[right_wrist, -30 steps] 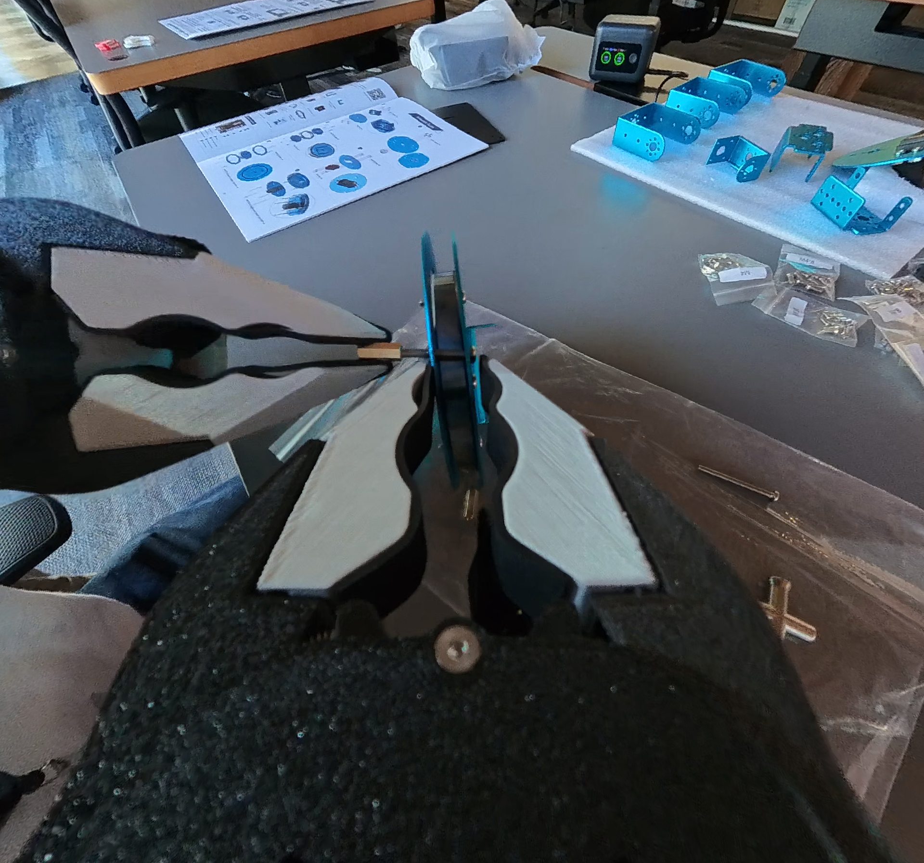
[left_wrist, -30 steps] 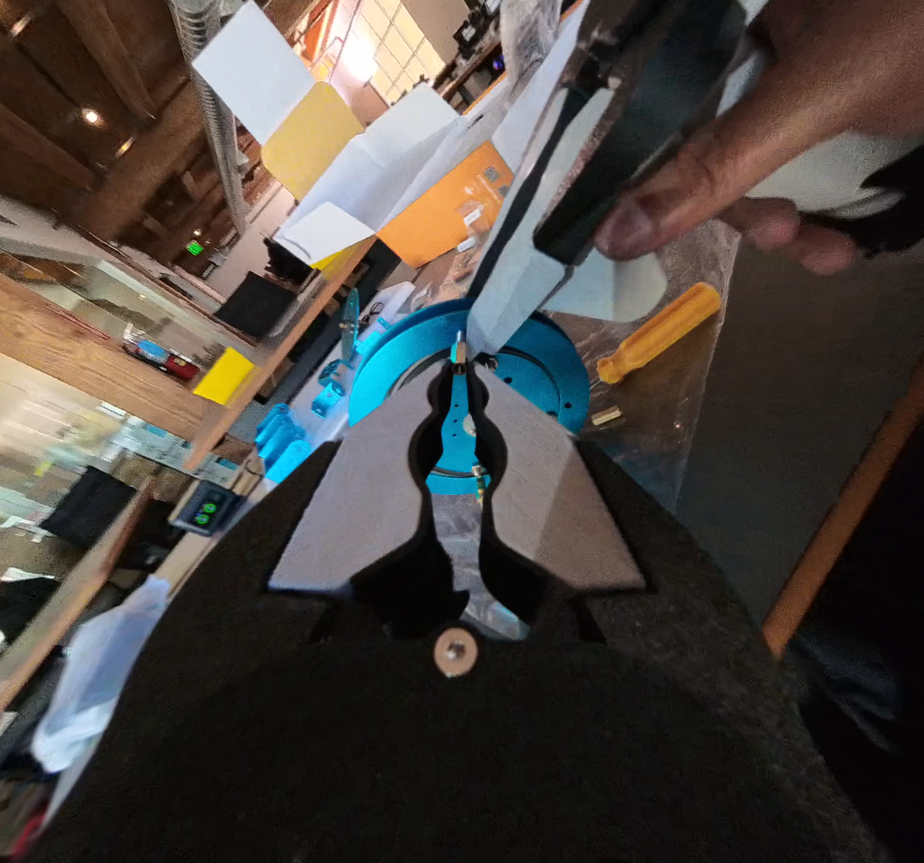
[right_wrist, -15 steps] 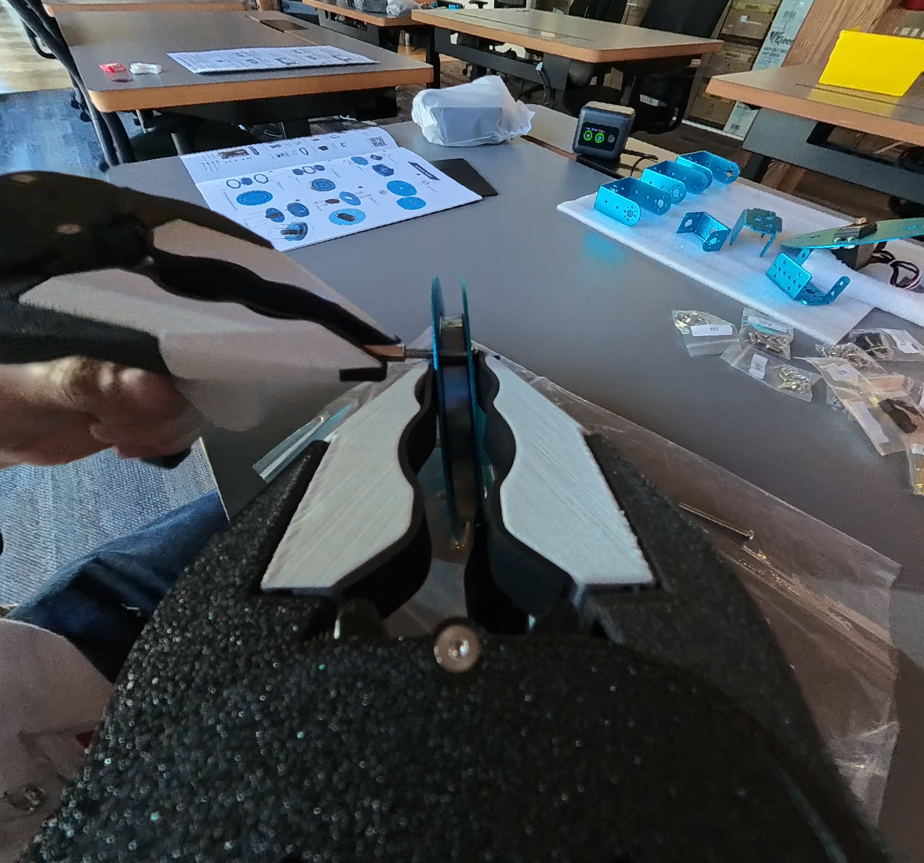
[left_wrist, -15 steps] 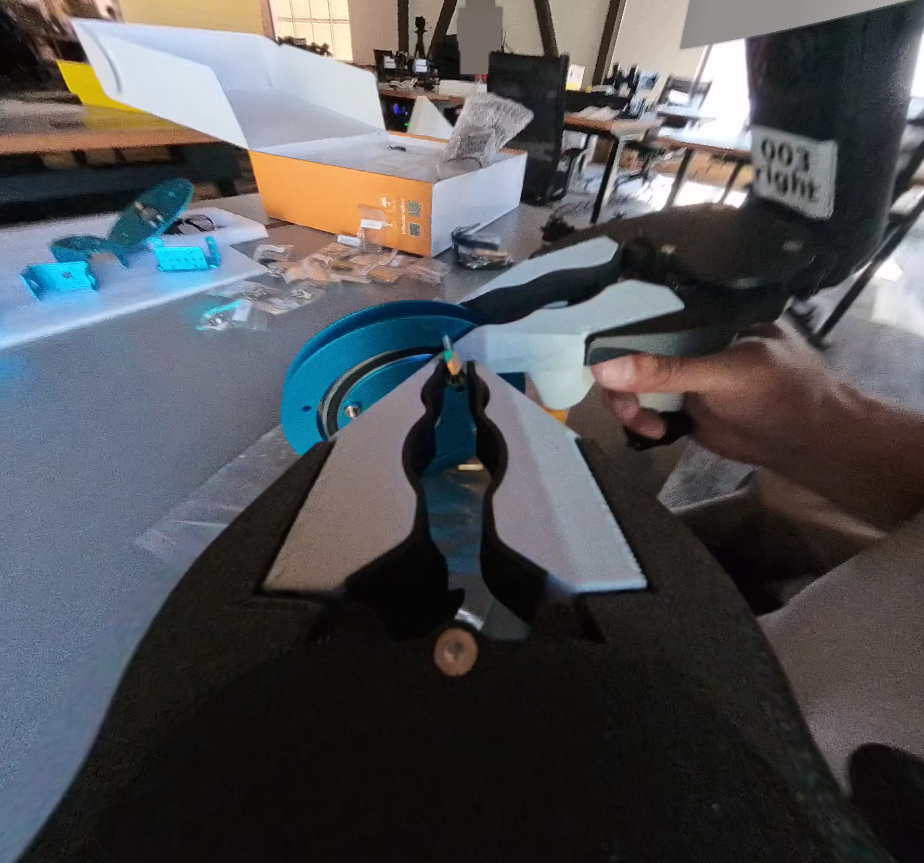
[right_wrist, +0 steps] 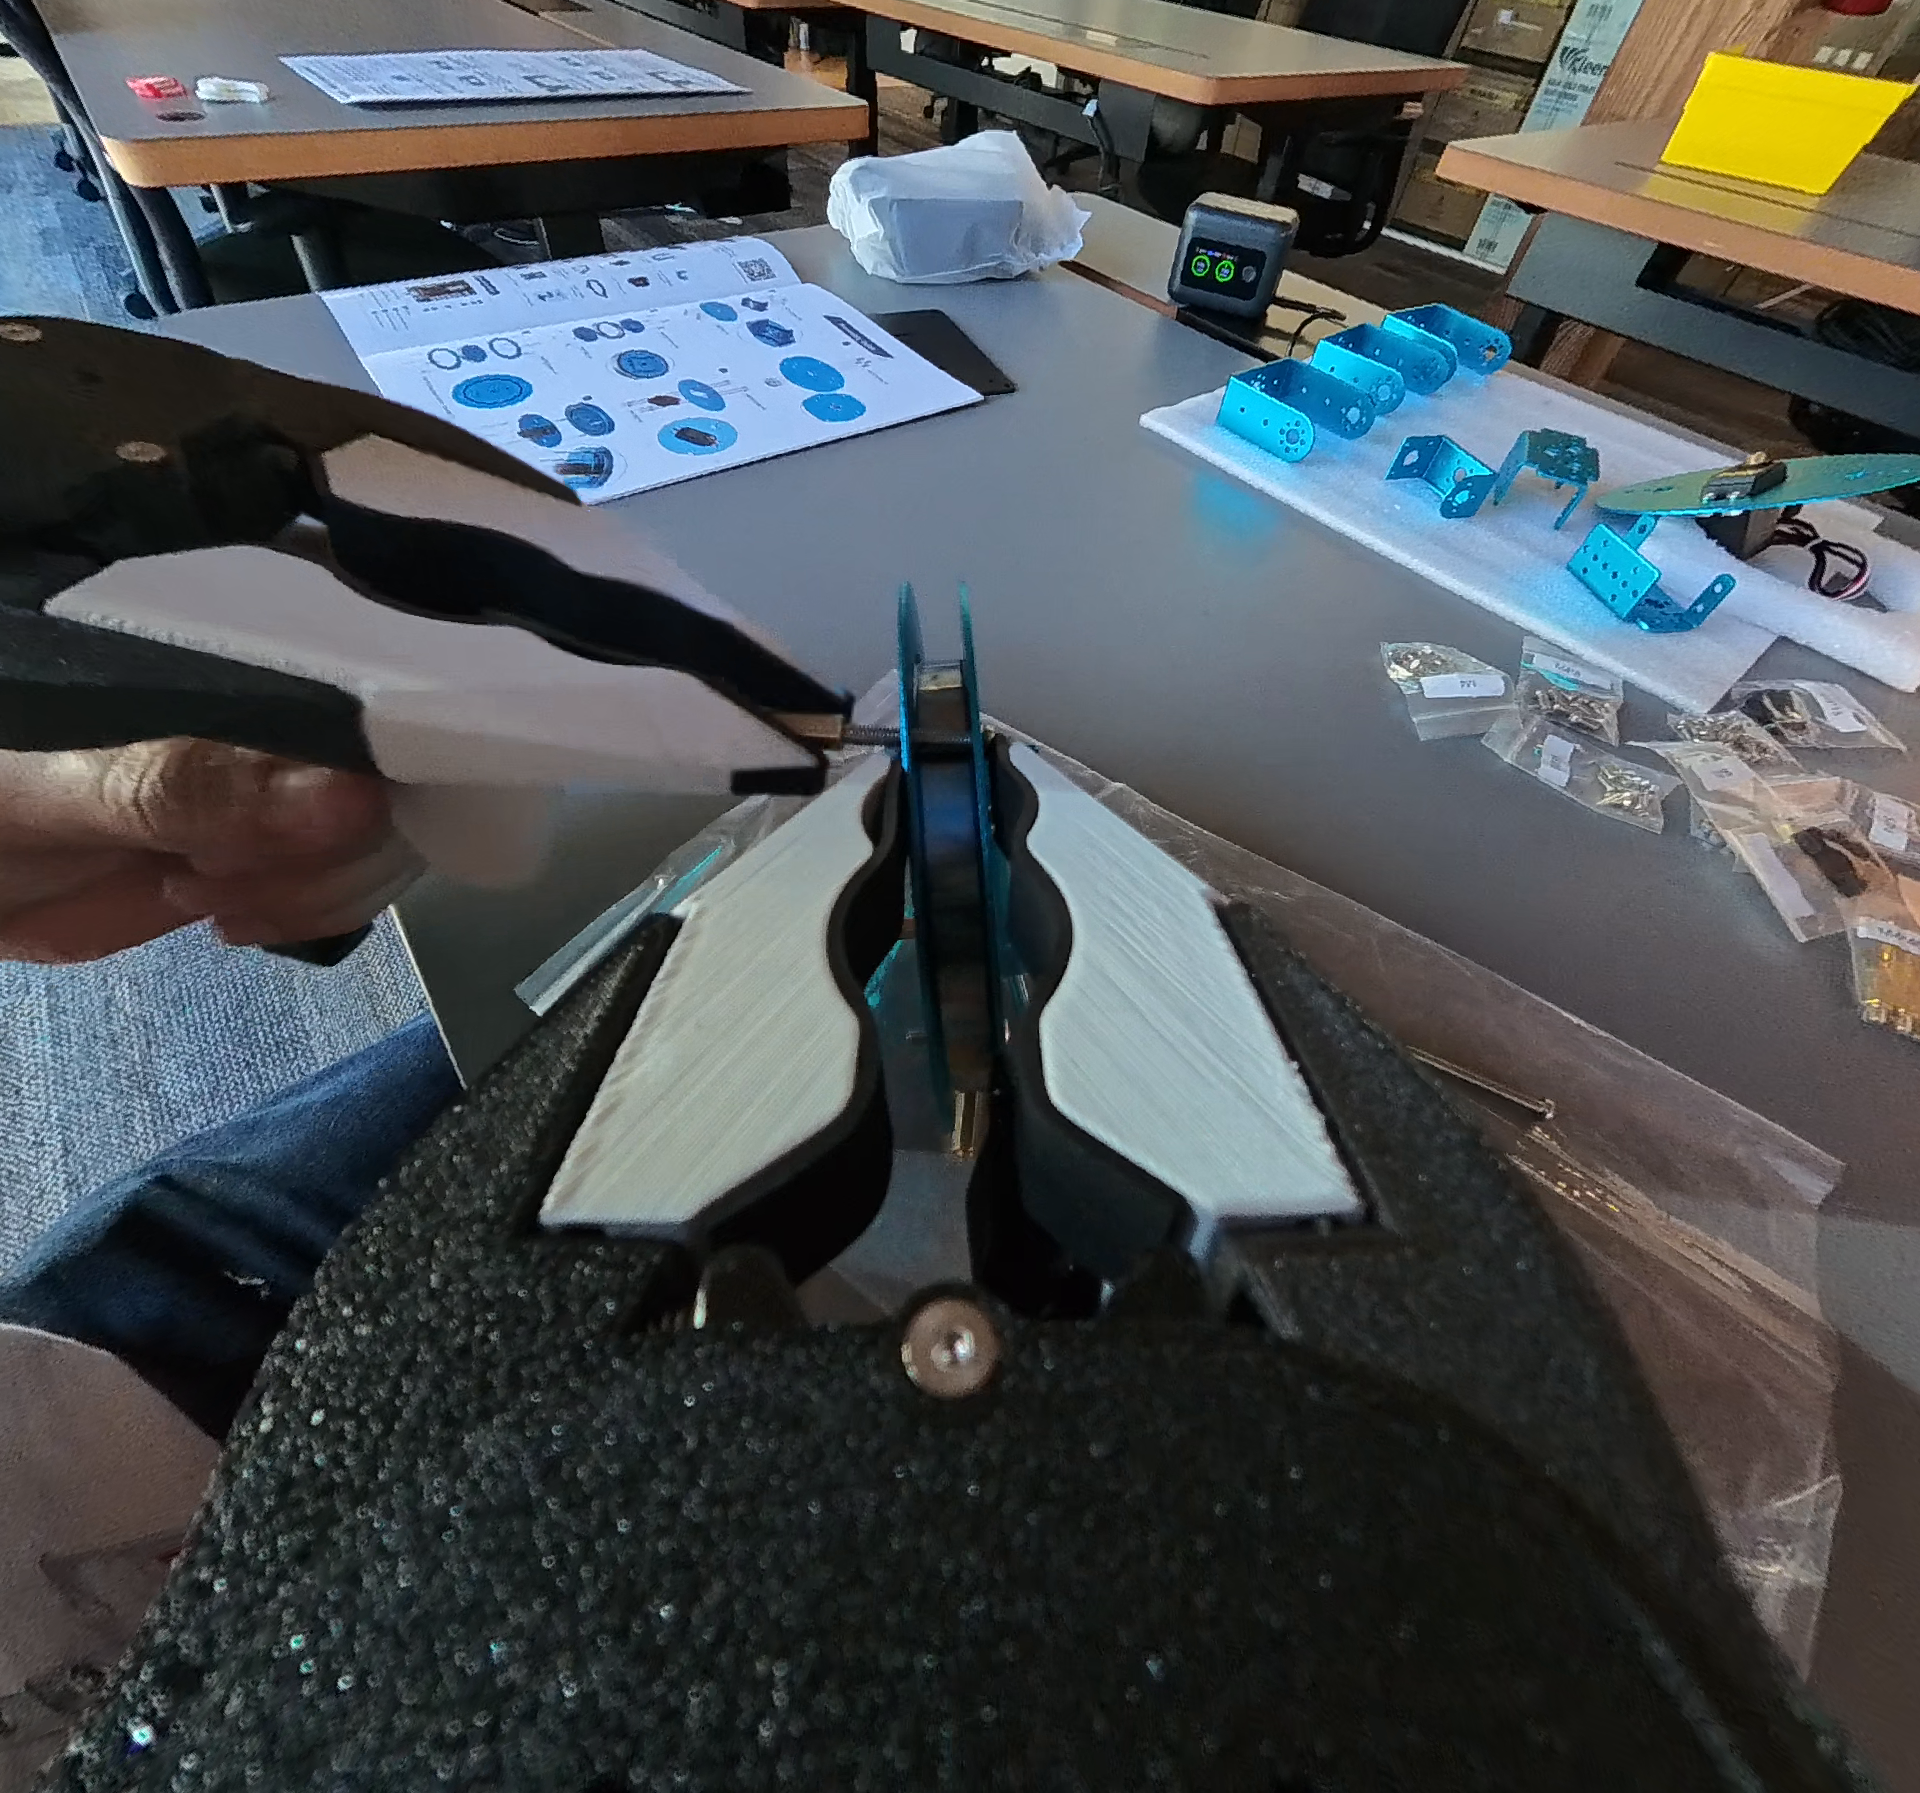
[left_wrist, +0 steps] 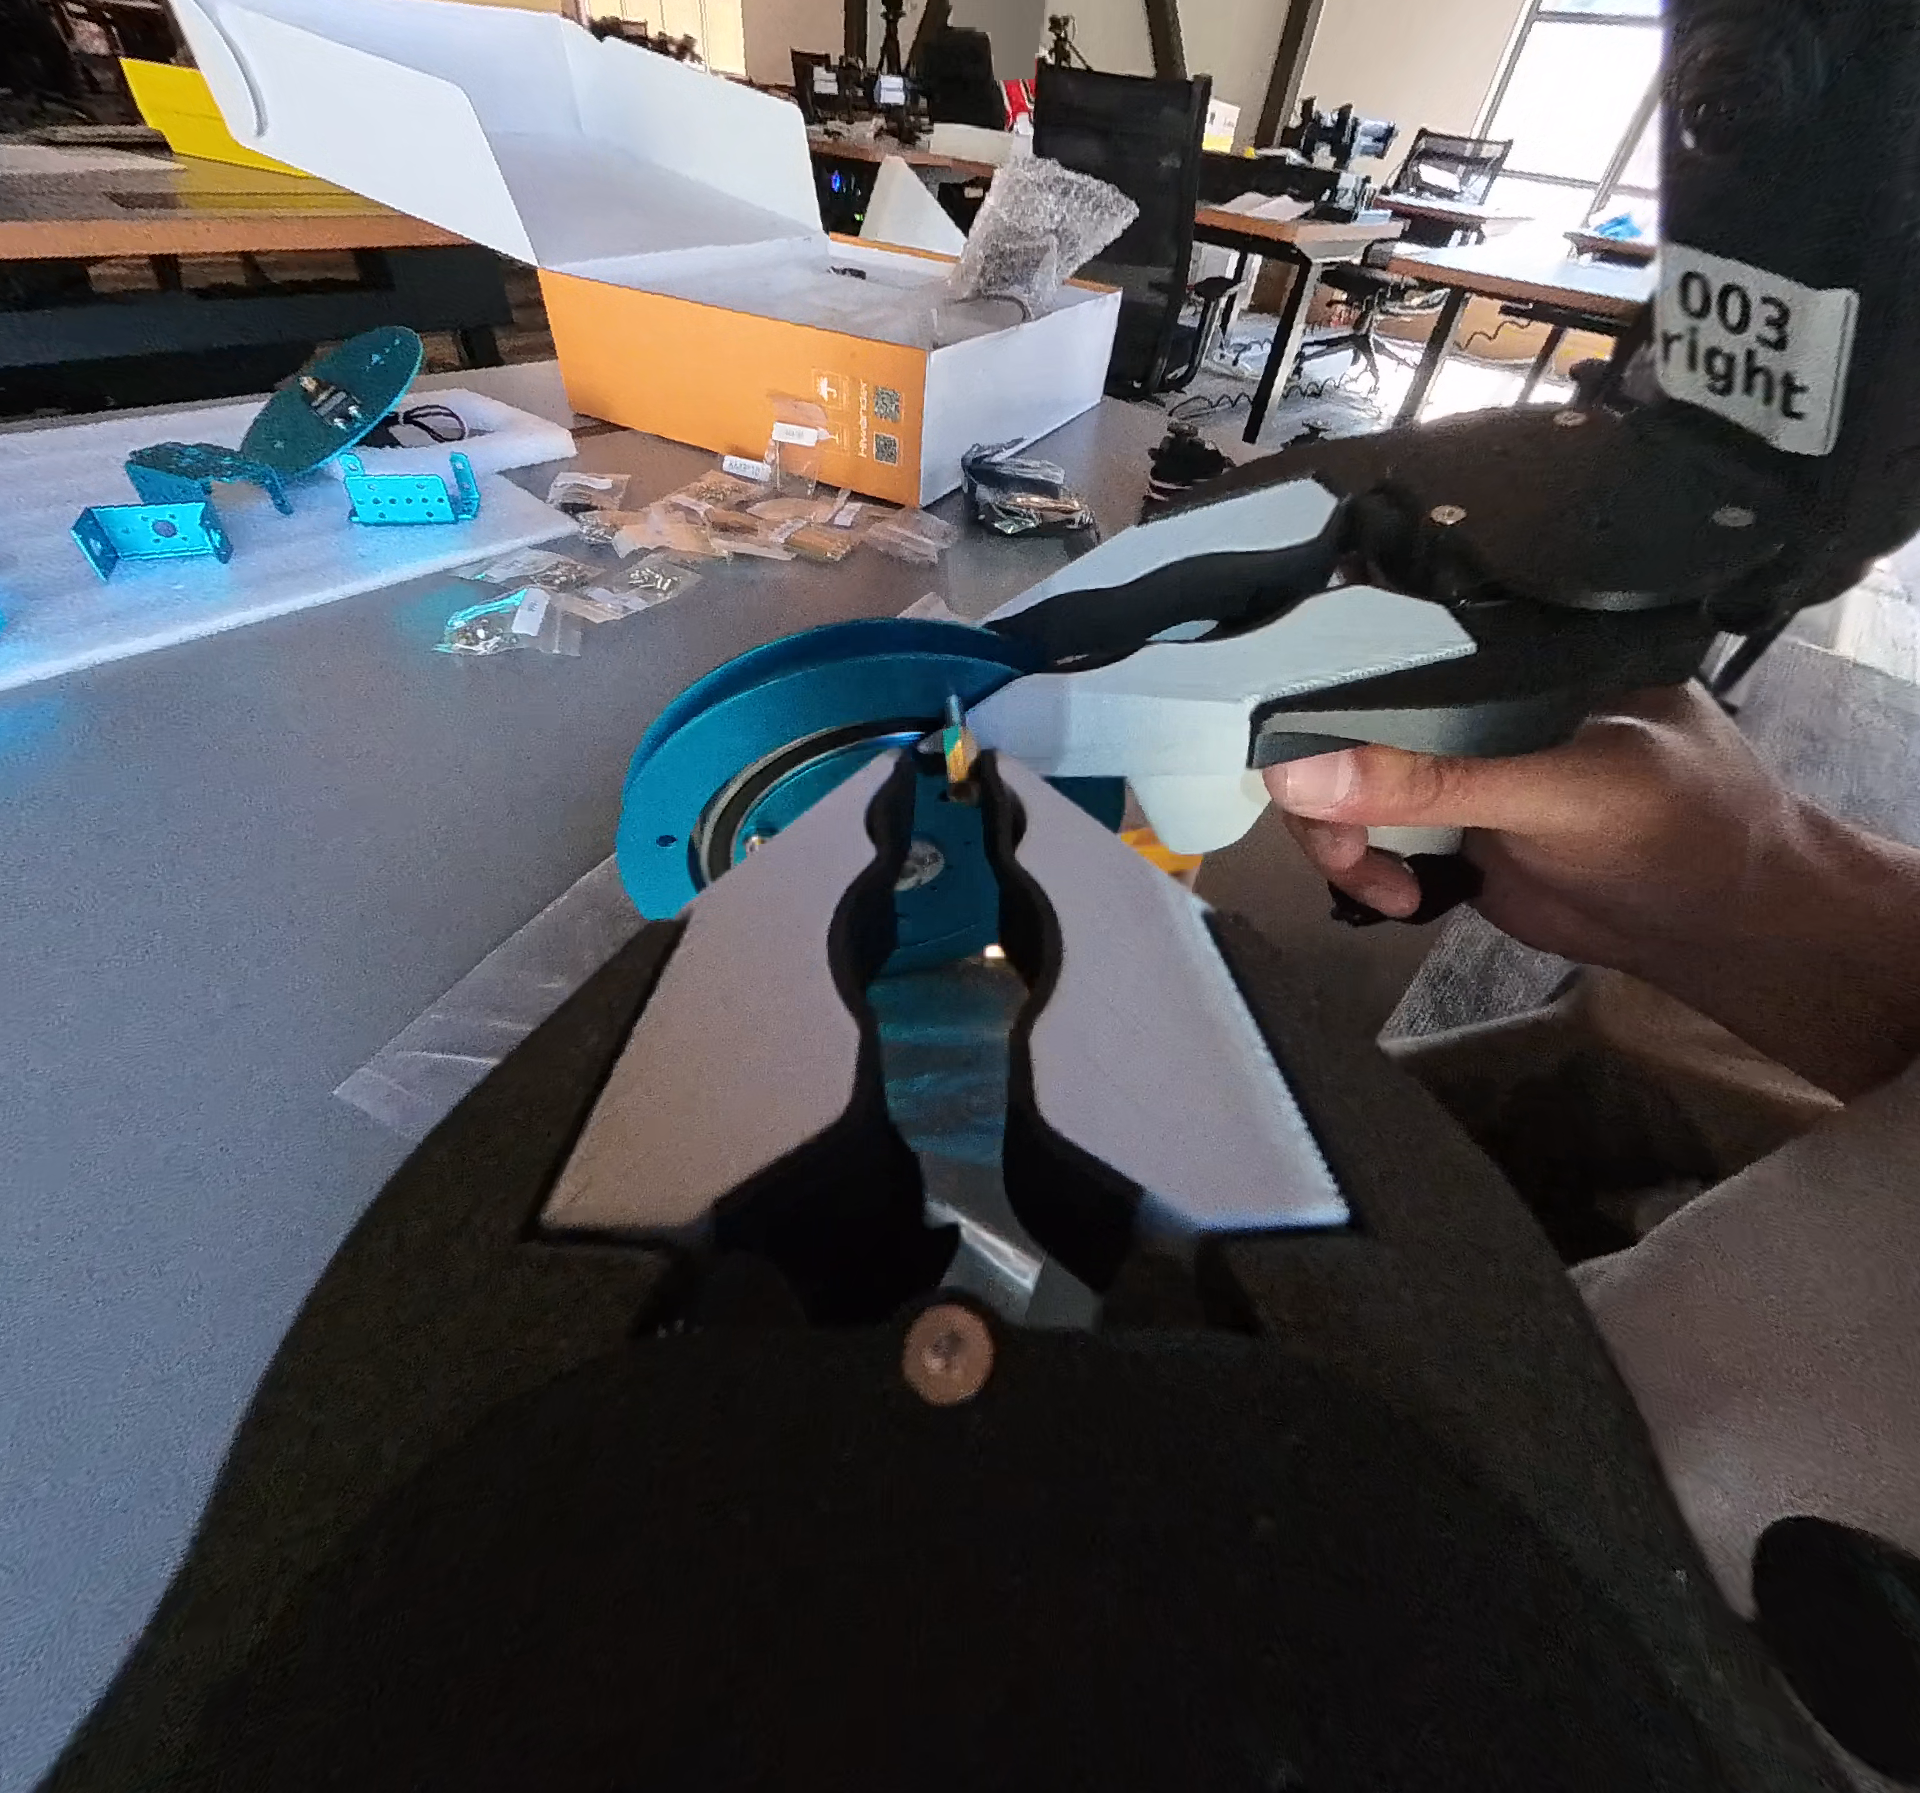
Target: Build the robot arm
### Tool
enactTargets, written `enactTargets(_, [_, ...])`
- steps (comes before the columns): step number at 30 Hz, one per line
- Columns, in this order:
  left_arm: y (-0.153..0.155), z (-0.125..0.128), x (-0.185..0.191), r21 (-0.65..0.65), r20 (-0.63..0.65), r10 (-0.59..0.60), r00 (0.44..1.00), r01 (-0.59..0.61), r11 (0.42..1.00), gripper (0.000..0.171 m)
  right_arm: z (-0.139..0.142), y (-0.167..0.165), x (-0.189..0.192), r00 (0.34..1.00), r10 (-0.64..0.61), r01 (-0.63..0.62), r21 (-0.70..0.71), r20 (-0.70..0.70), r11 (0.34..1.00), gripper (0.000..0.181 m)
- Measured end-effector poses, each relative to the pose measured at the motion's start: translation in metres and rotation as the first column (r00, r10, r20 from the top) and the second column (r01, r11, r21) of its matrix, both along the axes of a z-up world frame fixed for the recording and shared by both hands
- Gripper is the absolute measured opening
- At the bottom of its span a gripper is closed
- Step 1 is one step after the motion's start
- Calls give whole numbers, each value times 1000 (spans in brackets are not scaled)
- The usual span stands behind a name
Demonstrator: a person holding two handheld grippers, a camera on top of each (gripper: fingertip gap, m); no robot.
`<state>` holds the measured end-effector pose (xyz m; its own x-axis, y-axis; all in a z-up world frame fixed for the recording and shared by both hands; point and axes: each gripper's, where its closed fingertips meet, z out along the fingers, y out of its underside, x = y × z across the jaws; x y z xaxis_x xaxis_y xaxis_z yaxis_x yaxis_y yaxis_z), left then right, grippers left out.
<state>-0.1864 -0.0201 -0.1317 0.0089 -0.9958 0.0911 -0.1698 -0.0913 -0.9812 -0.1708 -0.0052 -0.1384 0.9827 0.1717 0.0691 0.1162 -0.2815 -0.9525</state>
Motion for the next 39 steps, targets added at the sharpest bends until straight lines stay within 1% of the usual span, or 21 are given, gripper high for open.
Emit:
enactTargets(1, [-1, -1, 1, 13, -10, -6, 1000, 6, 1000, 5, 0, 0, 0, 1000, -4, 4, 4, 0, 1000, 13])
enactTargets(5, [2, 0, 3, 29, -23, -13, 1000, 13, 999, 4, 2, 3, 2, 1000, -1, 1, 48, -7, 999, 15])
enactTargets(8, [3, 1, 3, 5, -22, -40, 999, 40, 999, 4, 4, 6, 8, 1000, -12, 12, 107, -8, 994, 28])
enactTargets(9, [3, 1, 3, -2, -22, -49, 999, 49, 999, 4, 4, 6, 6, 1000, 9, -8, 115, -9, 993, 24])
enactTargets(10, [3, 1, 4, -6, -23, -54, 998, 53, 999, 4, 3, 6, 1, 999, 39, -37, 117, -16, 992, 15])
enactTargets(14, [2, 1, 6, -7, -31, -68, 997, 68, 998, 4, 4, 5, 5, 999, 36, -34, 127, -17, 991, 15])
enactTargets(16, [2, 0, 8, -23, -33, -58, 998, 58, 998, 4, 3, 5, 7, 1000, 12, -10, 130, -16, 991, 15])
enactTargets(18, [3, 0, 9, -59, -29, -43, 999, 42, 997, 4, 3, 5, 8, 1000, 0, -1, 123, 3, 992, 15])
enactTargets(20, [3, 0, 7, -144, -8, -39, 999, 37, 989, 5, 3, 6, 7, 1000, -2, 2, 117, 4, 993, 15])
enactTargets(22, [3, 1, 5, -270, 29, -51, 998, 57, 961, 11, 3, 6, 7, 1000, -2, 2, 108, 0, 994, 15])
enactTargets(23, [4, 1, 3, -322, 52, -55, 997, 69, 944, 10, 2, 7, 7, 1000, 0, 1, 102, -11, 995, 15])
enactTargets(25, [3, 3, 2, -376, 90, -57, 994, 87, 923, 6, 2, 7, 7, 1000, 4, -2, 97, -22, 995, 15])
enactTargets(28, [4, 5, 4, -362, 100, -27, 995, 61, 930, 5, 2, 7, 7, 1000, 11, -9, 89, -17, 996, 15])
enactTargets(31, [3, 8, 6, -351, 97, -30, 995, 62, 934, 7, 2, 7, 6, 1000, 15, -14, 87, -15, 996, 15])
enactTargets(33, [3, 7, 7, -339, 94, -30, 995, 60, 939, 4, 2, 7, 7, 1000, 10, -8, 84, -24, 996, 15])
enactTargets(34, [3, 7, 7, -291, 88, -22, 996, 47, 956, 4, 2, 6, 7, 1000, 9, -7, 83, -27, 997, 15])
enactTargets(35, [3, 7, 7, -198, 72, -2, 997, 16, 980, 4, 2, 6, 7, 1000, 6, -4, 81, -29, 997, 15])
enactTargets(36, [3, 6, 7, -52, 51, 26, 998, -24, 998, 4, 2, 6, 7, 999, 3, 0, 77, -34, 997, 14])
enactTargets(37, [3, 5, 7, 151, 28, 61, 998, -65, 986, 4, 1, 6, 7, 999, 4, -1, 73, -43, 997, 15])
enactTargets(38, [3, 5, 7, 388, 9, 103, 995, -98, 917, 5, 1, 6, 7, 998, 7, -3, 69, -55, 998, 15])
enactTargets(39, [3, 4, 7, 605, 1, 141, 990, -113, 788, 5, 1, 6, 7, 998, 9, -5, 65, -65, 998, 14])
